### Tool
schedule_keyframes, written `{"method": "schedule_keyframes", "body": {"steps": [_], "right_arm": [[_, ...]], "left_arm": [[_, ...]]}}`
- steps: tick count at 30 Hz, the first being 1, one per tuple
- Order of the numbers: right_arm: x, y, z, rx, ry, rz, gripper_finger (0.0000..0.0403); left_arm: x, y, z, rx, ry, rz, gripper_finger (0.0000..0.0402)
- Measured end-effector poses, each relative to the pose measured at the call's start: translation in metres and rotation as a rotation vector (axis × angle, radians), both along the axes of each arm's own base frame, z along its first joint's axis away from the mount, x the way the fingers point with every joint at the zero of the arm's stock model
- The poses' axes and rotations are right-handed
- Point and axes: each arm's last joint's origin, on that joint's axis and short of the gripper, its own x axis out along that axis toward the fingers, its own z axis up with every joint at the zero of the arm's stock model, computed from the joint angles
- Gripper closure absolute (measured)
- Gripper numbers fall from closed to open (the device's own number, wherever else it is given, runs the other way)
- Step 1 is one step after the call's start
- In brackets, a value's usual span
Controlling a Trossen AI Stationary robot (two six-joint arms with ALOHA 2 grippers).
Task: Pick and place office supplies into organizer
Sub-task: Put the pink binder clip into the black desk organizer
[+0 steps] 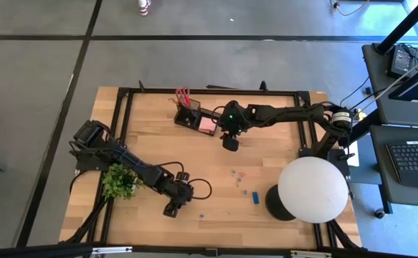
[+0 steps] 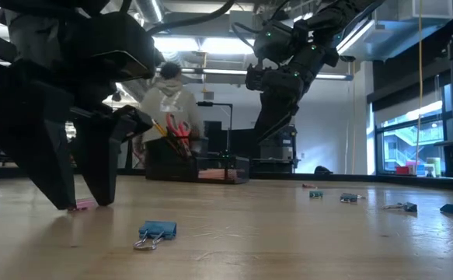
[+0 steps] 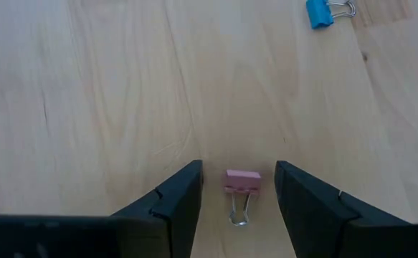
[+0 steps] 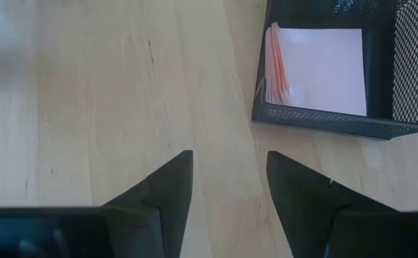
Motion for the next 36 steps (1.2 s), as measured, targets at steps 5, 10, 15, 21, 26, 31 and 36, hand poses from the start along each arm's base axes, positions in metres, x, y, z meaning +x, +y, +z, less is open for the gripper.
{"method": "schedule_keyframes", "body": {"steps": [5, 10, 15, 21, 26, 31, 36], "right_arm": [[0.0, 0.0, 0.0, 0.0, 0.0, 0.0, 0.0221], [0.0, 0.0, 0.0, 0.0, 0.0, 0.0, 0.0221], [0.0, 0.0, 0.0, -0.001, 0.0, 0.002, 0.0221], [0.0, 0.0, 0.0, -0.001, 0.001, 0.002, 0.0221], [0.0, 0.0, 0.0, -0.001, 0.0, 0.002, 0.0221], [0.0, 0.0001, 0.0, -0.001, 0.001, 0.003, 0.0221], [0.0, 0.0001, 0.0, -0.001, 0.001, 0.002, 0.0221]], "left_arm": [[-0.0003, 0.0001, -0.0004, 0.0, 0.004, -0.001, 0.0231], [-0.0005, 0.0002, -0.0009, 0.002, 0.007, -0.001, 0.0231], [-0.0008, 0.0004, -0.0016, 0.018, 0.004, -0.027, 0.0247], [-0.0008, 0.0009, -0.0018, 0.026, 0.003, -0.026, 0.0286], [-0.001, 0.001, -0.0022, 0.029, 0.005, -0.026, 0.0304], [-0.001, 0.0011, -0.0023, 0.035, 0.002, -0.036, 0.0307], [-0.0011, 0.0011, -0.0024, 0.041, 0.001, -0.05, 0.0307]]}}
